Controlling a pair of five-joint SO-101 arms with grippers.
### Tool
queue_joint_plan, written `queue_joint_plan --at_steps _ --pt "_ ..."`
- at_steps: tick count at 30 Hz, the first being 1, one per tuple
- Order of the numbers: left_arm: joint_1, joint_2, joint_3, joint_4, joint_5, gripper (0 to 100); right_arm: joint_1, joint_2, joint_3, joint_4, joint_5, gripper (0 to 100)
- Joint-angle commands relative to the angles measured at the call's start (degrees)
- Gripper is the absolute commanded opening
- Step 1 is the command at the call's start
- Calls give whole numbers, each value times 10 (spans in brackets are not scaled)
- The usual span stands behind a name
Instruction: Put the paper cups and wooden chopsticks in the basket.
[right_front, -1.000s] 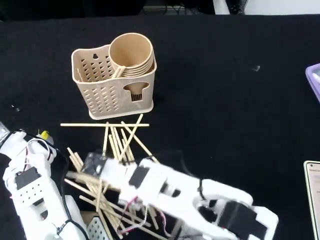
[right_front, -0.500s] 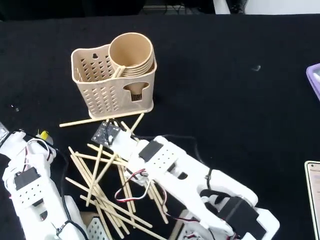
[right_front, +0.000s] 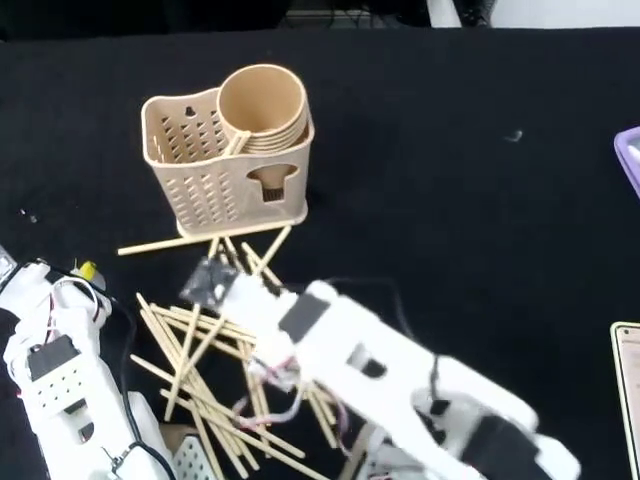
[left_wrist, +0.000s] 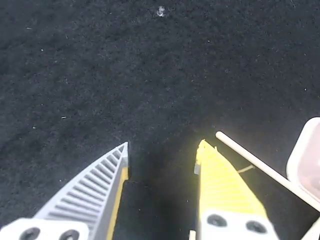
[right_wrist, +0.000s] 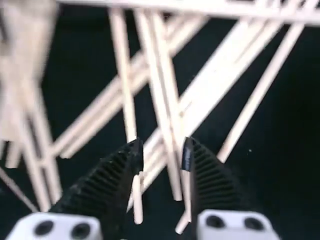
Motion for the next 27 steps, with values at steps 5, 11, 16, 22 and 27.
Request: queue_joint_plan --at_steps 5,11,16,22,27 --pt "-20 -2 -24 -11 4 220 -149 -204 80 -58 -165 270" --pt "-109 3 -49 -11 55 220 -229 -204 155 -223 -215 271" --pt "-126 4 -40 -40 70 220 -279 -204 173 -283 -239 268" --pt "-126 4 -32 -52 70 220 -301 -167 173 -290 -247 268" --pt "-126 4 -31 -54 70 220 -303 -45 155 -349 -251 267"
